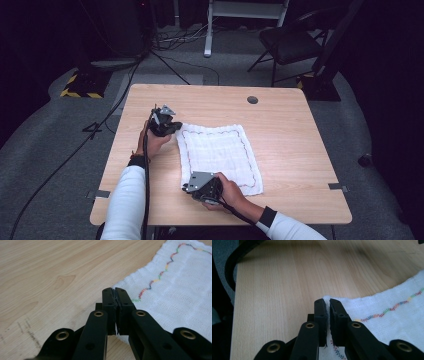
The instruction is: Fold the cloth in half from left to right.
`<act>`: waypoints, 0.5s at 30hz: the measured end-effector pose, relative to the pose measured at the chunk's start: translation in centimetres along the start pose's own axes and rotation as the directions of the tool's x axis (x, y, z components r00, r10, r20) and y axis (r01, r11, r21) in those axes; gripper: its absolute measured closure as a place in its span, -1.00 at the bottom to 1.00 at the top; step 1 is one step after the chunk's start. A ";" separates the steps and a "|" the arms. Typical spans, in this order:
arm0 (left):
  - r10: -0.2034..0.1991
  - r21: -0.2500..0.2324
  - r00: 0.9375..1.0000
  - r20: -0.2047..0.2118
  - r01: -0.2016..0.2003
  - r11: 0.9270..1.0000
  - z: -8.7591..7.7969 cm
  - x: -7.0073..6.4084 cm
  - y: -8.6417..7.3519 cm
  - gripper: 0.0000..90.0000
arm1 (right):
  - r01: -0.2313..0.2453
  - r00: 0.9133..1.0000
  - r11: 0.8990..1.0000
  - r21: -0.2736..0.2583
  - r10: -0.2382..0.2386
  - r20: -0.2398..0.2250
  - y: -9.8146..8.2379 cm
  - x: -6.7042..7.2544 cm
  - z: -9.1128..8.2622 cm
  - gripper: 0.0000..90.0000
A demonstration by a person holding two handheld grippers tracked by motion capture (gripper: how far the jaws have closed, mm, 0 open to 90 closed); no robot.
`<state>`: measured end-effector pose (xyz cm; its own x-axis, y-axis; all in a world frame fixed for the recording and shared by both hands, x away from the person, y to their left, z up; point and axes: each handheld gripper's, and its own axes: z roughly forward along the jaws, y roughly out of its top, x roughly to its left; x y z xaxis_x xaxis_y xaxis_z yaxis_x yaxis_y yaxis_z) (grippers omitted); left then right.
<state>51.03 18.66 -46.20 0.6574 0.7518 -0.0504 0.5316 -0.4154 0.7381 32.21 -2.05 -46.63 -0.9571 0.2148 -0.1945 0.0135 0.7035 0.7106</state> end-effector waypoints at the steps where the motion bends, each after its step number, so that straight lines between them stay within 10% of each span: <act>1: -0.001 -0.003 1.000 -0.004 0.001 1.000 -0.1 -0.1 0.1 0.94 | -0.004 1.000 1.000 -0.009 0.004 0.003 0.1 -0.1 -0.2 0.88; 15: 0.043 -0.061 0.999 0.004 -0.042 0.997 3.5 -4.4 4.3 0.95 | -0.102 0.991 0.994 -0.035 0.104 0.084 -3.5 -2.8 -5.9 0.88</act>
<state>52.31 11.76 -45.18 0.6814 0.7316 -0.0213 0.4700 -0.4151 0.7790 33.14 -9.18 -44.58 -0.9226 0.3434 -0.1756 0.1007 0.6540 0.7497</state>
